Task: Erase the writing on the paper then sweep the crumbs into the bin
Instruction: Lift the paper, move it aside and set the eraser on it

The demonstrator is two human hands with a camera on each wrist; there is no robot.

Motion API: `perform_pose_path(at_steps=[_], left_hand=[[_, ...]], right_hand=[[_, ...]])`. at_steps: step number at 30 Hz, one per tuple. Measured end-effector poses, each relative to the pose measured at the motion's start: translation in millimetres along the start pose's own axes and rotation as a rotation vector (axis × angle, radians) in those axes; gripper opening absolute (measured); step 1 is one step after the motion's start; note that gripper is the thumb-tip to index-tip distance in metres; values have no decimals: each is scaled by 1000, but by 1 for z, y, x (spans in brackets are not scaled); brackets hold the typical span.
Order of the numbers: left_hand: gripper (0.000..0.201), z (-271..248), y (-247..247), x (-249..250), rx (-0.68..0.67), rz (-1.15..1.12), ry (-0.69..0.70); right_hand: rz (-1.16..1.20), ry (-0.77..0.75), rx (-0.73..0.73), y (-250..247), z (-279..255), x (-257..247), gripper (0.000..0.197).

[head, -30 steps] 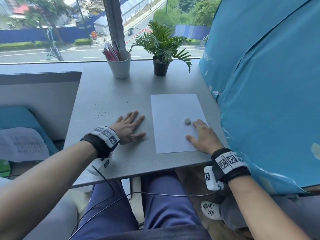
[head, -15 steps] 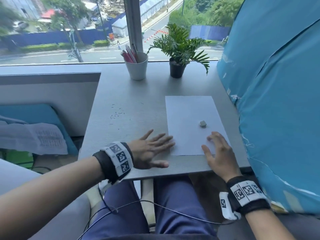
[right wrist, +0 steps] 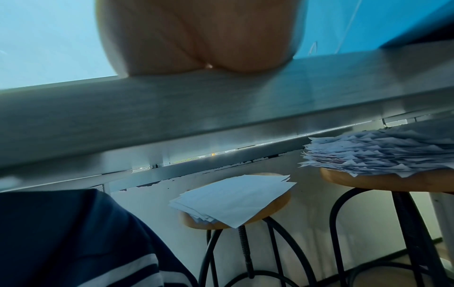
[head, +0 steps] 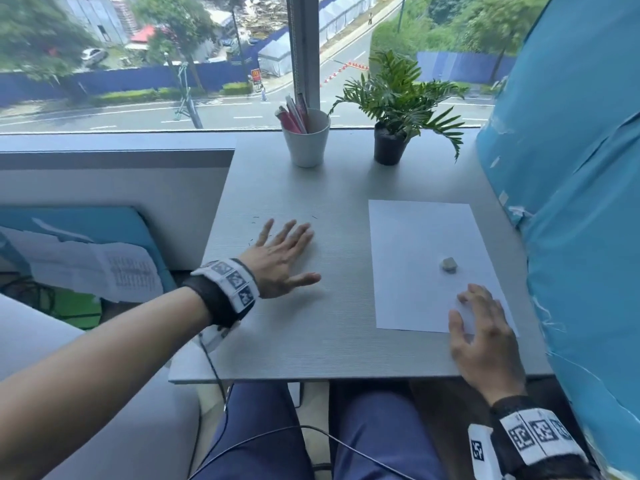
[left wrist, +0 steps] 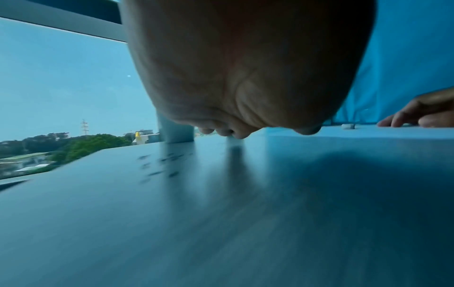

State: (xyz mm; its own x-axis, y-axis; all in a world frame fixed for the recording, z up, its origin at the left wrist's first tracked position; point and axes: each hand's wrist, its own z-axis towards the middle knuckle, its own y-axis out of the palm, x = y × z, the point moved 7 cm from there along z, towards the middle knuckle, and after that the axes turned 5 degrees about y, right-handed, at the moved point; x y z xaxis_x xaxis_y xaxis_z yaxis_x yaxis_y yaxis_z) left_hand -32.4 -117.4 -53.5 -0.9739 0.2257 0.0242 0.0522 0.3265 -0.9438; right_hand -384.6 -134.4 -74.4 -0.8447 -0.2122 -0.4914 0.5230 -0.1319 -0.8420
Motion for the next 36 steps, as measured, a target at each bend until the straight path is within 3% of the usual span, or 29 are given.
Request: perform_pose_path(at_steps=[3, 8, 16, 20, 22, 24, 27, 30, 32, 36], left_hand=[[90, 49, -16, 37, -1, -59, 84], [87, 98, -18, 20, -87, -169, -90], [89, 10, 5, -42, -84, -106, -201], [100, -31, 6, -56, -87, -27, -283], [103, -36, 2, -46, -26, -18, -237], [97, -29, -3, -20, 8, 2, -82], [87, -10, -5, 23, -16, 41, 135], [85, -5, 7, 34, -73, 137, 291], [83, -12, 14, 13, -91, 179, 296], [89, -20, 10, -50, -100, 195, 65]], right_hand=[[-7, 2, -15, 2, -3, 4, 27], [-10, -12, -28, 3, 0, 2, 46], [12, 5, -16, 1, -1, 0, 49], [8, -2, -33, 2, 0, -1, 50], [6, 1, -41, 2, 0, -2, 42], [14, 18, -33, 1, 0, 0, 32], [16, 12, -15, 1, -1, 0, 39], [15, 4, -17, 1, 0, 0, 47], [27, 10, -9, 1, -1, 0, 50], [28, 29, -6, 2, -1, -1, 53]])
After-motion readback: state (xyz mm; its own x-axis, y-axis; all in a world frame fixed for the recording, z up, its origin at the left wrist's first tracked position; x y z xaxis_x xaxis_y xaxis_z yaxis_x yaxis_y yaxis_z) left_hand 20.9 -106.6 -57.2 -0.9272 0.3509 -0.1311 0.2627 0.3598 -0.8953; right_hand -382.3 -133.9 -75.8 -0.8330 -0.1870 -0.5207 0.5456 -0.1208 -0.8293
